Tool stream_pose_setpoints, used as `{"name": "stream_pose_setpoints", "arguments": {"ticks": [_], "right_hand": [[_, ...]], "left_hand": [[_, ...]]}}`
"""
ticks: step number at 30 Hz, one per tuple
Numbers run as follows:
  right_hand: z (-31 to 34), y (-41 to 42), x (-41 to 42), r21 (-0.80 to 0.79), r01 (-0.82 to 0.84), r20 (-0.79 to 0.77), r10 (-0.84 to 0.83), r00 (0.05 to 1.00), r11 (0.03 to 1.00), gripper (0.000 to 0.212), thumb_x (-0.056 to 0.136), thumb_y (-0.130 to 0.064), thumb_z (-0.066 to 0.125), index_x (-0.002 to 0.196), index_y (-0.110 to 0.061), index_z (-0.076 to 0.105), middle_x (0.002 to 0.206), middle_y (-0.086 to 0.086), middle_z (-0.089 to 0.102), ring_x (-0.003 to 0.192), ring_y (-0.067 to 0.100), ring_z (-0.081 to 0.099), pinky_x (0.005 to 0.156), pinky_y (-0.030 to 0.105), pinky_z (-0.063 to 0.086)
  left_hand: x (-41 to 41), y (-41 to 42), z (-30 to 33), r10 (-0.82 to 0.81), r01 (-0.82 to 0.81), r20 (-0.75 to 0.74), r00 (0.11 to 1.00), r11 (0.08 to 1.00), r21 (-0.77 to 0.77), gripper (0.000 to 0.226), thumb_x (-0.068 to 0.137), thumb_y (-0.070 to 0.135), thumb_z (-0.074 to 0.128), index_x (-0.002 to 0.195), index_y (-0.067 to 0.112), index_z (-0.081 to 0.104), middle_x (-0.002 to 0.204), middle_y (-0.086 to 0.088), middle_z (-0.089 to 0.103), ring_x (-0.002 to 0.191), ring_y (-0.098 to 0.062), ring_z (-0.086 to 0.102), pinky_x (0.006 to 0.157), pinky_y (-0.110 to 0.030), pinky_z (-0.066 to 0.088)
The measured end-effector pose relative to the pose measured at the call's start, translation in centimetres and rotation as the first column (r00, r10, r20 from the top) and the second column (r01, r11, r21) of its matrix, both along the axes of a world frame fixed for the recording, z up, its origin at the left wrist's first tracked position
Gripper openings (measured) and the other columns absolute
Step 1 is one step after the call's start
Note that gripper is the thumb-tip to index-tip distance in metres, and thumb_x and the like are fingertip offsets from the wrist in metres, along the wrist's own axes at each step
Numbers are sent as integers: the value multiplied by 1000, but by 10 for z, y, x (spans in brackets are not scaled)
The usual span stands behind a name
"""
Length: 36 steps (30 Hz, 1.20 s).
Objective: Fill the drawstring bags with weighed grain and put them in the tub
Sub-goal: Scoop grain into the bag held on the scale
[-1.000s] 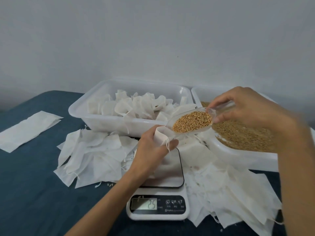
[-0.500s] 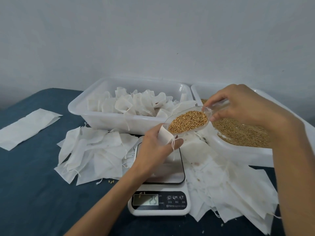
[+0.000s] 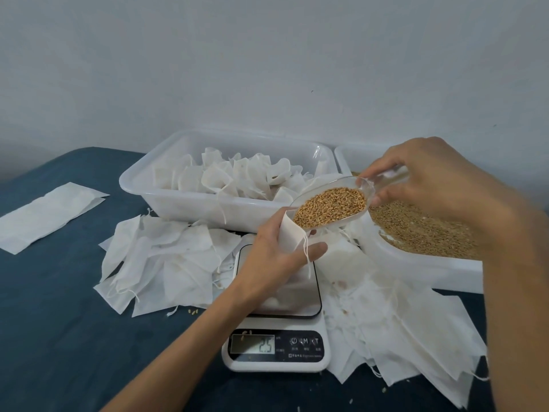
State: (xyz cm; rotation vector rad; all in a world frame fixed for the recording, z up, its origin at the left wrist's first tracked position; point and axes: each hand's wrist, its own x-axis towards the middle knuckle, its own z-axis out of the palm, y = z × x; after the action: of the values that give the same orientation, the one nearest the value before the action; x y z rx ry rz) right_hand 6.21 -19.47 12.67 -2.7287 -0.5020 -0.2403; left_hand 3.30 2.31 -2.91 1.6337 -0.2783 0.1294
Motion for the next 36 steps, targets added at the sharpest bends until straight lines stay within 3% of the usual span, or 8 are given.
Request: {"name": "stream_pose_setpoints", "arguments": {"ticks": [5,11,16,20,26,29,33,36], "right_hand": [[3,-1,-3,-40,36,33,-35,999,999,39,68,-28,91,100,-44,75,113,-6,73,118,22,57,104,47,40],[3,0,-2,-83,53,25,-51,998,995,40,69,-30,91,103,-43,75,111,-7,73,122,26,53,107,50,36],[0,0,-1,-60,68,12,-67,998,996,40,69,-28,91,102,-43,75,111,-4,72,123,27,51,104,45,39],[-1,2,0,-88,70,7,-69,998,994,40,70,-29,91,105,-42,75,109,-2,71,122,28,50,104,44,39],[-1,1,0,-78,74,-1,-74,997,994,40,70,-30,91,104,-43,75,111,-2,71,123,29,50,104,47,41],[-1,1,0,-78,70,-2,-71,997,994,40,69,-29,91,104,-43,75,111,0,71,121,29,51,102,46,42],[-1,2,0,-68,68,-5,-68,998,995,39,69,-29,91,103,-42,75,111,-1,72,121,28,51,102,46,41],[-1,1,0,-65,64,-12,-64,998,996,39,70,-28,90,103,-42,75,110,-2,72,122,27,51,102,46,41]], "left_hand": [[-2,-2,1,-39,39,-4,999,998,-54,52,82,23,85,128,27,63,117,11,75,114,-5,70,89,-19,55],[-2,-2,-2,-24,24,-9,1000,999,-45,45,82,24,86,122,28,66,113,8,77,111,-7,71,90,-24,56],[0,-1,-2,-18,17,-16,1000,998,-65,41,79,36,85,116,29,69,106,7,77,103,-14,72,81,-16,53],[2,-1,-4,-20,18,-33,999,997,-70,36,80,32,85,113,28,71,103,4,78,103,-15,73,91,-28,58],[1,-1,-2,-28,24,-36,999,995,-98,40,78,31,85,115,26,72,103,6,79,100,-8,74,81,-13,52],[1,-1,-3,-25,21,-38,999,995,-102,41,78,30,85,116,25,72,104,5,79,102,-9,74,85,-18,55],[2,-1,-4,-24,18,-48,999,993,-115,42,78,28,86,117,24,72,106,3,79,105,-14,74,99,-39,58],[2,0,-4,-13,8,-45,999,995,-104,40,78,29,85,115,24,72,104,3,79,103,-15,75,97,-39,58]]}}
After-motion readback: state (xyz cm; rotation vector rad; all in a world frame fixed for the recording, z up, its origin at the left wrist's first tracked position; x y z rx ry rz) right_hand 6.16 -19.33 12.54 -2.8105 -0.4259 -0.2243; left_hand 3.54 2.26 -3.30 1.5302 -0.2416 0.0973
